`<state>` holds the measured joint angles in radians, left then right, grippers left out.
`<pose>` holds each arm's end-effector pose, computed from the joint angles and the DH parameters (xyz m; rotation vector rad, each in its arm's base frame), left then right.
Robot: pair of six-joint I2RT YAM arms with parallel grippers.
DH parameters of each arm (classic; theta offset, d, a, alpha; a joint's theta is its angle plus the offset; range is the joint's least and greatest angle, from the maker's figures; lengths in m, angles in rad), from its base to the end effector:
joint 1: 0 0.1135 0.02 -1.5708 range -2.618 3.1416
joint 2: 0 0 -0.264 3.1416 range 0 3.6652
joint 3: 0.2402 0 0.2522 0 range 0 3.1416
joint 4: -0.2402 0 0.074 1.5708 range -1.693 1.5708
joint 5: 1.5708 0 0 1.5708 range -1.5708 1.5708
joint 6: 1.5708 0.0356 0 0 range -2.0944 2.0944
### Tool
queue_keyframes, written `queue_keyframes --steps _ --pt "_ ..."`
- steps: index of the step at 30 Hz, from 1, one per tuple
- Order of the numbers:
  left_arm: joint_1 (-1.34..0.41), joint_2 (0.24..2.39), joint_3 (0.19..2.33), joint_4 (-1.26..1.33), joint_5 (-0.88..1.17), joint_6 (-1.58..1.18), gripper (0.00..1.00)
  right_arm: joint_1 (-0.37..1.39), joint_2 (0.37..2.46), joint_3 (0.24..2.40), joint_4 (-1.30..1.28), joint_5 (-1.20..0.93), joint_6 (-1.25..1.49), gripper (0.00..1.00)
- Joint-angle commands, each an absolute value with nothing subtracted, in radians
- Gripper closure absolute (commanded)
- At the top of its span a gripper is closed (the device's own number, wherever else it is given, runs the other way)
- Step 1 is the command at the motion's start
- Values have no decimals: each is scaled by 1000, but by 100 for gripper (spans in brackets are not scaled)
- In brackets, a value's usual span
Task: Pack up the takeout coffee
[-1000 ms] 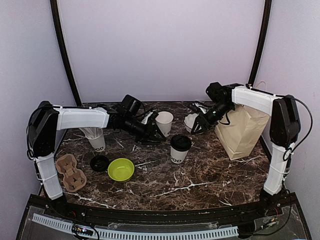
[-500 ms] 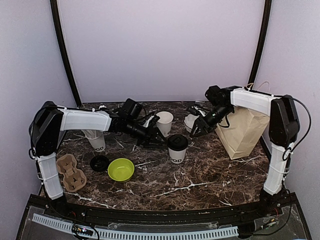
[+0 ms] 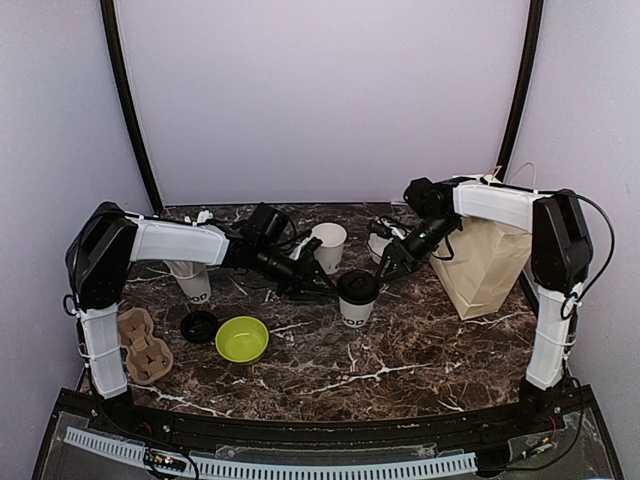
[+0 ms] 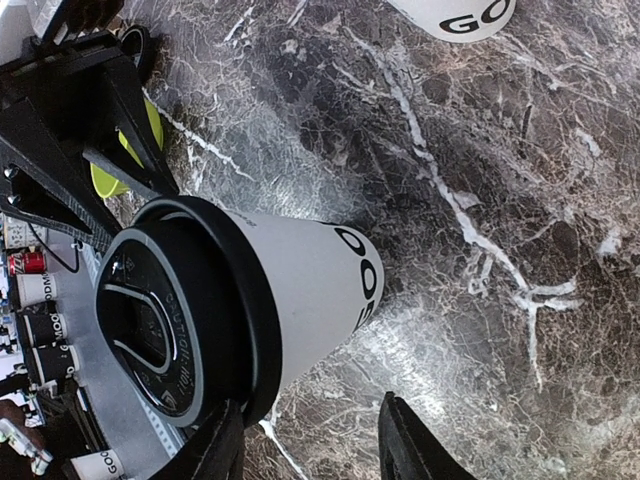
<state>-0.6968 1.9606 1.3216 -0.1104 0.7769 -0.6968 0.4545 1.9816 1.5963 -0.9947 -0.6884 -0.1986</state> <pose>0.3103 -0.2922 0.1921 0.4576 2.5677 -1.5235 0.3443 0.1934 0.2194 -1.0105 2.6779 1.0519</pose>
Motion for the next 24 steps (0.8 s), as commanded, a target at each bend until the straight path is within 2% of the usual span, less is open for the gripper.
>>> queue_keyframes --steps 1,10,24 --pt "-701 1960 1351 -107 802 -690 59 464 1998 1595 -1004 -701 -213 54" --pt "-700 1910 1347 -191 761 -662 59 466 2001 1600 -1008 -703 -212 54" --pt "-699 1902 1342 -118 799 -703 56 467 1994 1598 -1006 -696 -211 54"
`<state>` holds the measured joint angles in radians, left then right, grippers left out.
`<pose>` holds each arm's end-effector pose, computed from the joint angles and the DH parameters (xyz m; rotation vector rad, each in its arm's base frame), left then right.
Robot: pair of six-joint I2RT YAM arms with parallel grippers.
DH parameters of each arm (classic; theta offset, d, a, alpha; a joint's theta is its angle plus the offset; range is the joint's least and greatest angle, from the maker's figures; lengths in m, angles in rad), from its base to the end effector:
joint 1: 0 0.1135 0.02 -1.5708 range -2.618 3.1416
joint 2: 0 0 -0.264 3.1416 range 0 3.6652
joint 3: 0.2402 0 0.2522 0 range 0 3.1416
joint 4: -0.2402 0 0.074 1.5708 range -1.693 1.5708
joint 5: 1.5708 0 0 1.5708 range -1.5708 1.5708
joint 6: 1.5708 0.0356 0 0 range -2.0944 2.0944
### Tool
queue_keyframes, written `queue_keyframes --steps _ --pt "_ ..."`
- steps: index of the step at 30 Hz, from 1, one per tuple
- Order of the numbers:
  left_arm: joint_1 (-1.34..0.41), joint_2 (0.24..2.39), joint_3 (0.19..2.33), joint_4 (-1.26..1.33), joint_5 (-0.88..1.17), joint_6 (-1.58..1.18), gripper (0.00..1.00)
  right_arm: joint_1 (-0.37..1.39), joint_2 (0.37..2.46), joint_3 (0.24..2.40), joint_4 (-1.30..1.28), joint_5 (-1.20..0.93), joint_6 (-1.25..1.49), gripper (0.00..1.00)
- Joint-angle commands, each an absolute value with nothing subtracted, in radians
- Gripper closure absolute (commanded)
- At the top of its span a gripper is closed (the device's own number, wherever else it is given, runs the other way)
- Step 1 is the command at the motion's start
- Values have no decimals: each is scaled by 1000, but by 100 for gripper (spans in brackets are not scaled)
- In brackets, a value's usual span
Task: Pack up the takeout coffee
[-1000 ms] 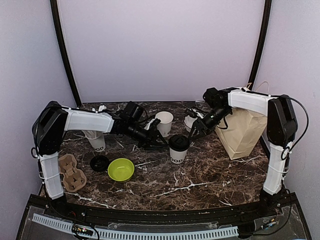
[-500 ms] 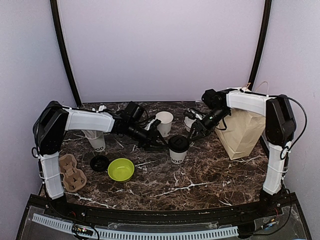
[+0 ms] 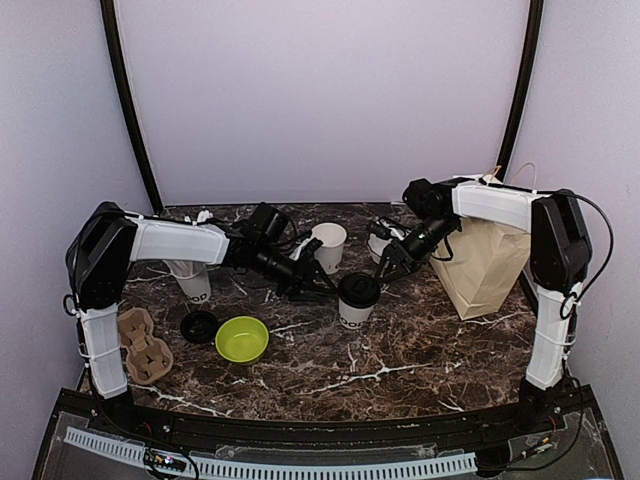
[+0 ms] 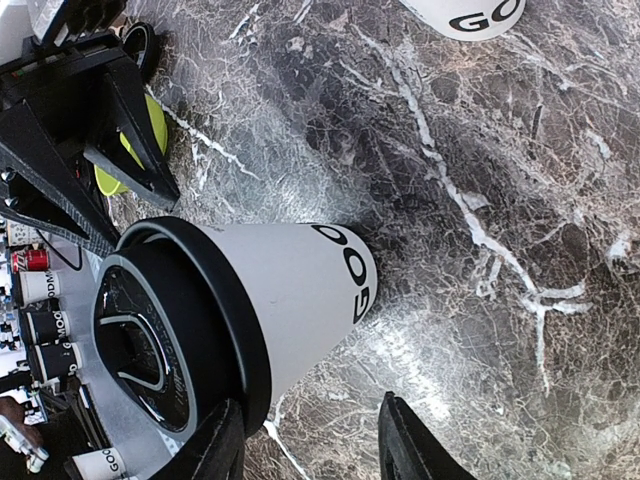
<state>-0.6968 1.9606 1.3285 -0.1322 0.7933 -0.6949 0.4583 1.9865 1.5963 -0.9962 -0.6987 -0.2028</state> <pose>0.3095 -0.2921 0.1929 0.4641 2.5832 -1.5371 0.3437 0.1951 0.2178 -1.0203 2.6763 1.0680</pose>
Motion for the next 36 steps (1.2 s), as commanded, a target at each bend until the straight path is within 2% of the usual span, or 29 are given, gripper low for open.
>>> queue_keyframes --steps 1,14,36 --pt "-699 1893 1339 -116 796 -703 56 468 1993 1598 -1005 -696 -211 54" --pt "-707 1904 1326 -65 835 -715 54 474 1997 1603 -1003 -692 -207 54" --pt "-707 2010 1342 -201 756 -629 55 492 2024 1612 -1002 -677 -205 53"
